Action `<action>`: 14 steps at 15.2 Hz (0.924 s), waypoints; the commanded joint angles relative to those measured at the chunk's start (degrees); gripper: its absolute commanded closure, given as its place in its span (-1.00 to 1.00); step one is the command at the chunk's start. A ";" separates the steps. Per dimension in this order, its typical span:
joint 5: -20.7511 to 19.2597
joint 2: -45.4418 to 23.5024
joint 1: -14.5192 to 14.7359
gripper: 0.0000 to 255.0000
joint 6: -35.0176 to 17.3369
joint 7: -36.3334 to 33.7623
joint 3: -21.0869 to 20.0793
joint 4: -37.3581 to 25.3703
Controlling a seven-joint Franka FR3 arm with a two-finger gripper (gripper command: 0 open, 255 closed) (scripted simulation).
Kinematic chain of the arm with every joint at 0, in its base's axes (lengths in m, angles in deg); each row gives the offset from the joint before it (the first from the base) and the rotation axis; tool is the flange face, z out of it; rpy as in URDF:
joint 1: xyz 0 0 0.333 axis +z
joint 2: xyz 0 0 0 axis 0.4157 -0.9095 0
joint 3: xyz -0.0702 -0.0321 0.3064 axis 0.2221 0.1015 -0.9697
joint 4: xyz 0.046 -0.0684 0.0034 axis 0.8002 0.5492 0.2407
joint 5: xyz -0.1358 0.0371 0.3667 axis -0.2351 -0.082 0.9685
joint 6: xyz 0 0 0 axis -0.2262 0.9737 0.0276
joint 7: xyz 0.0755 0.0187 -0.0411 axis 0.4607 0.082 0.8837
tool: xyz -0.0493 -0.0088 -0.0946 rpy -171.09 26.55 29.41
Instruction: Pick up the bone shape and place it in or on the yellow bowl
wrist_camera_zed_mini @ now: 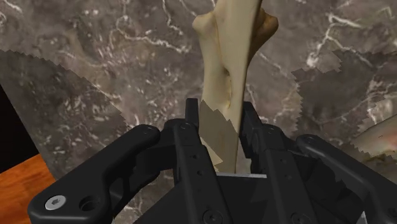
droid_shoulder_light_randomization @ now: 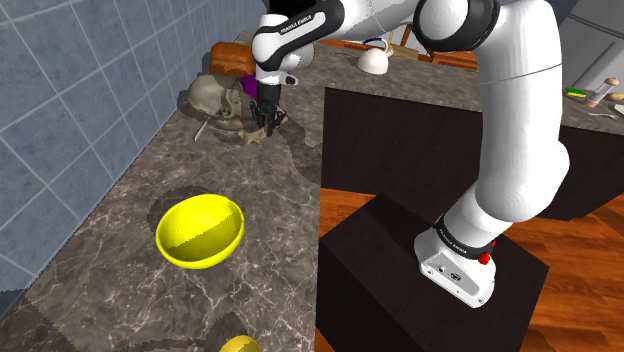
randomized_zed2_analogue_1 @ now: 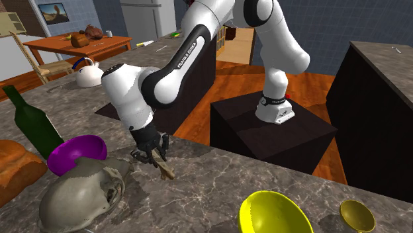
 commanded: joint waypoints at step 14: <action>0.55 5.67 -0.52 1.00 8.55 -1.13 -0.56 -3.02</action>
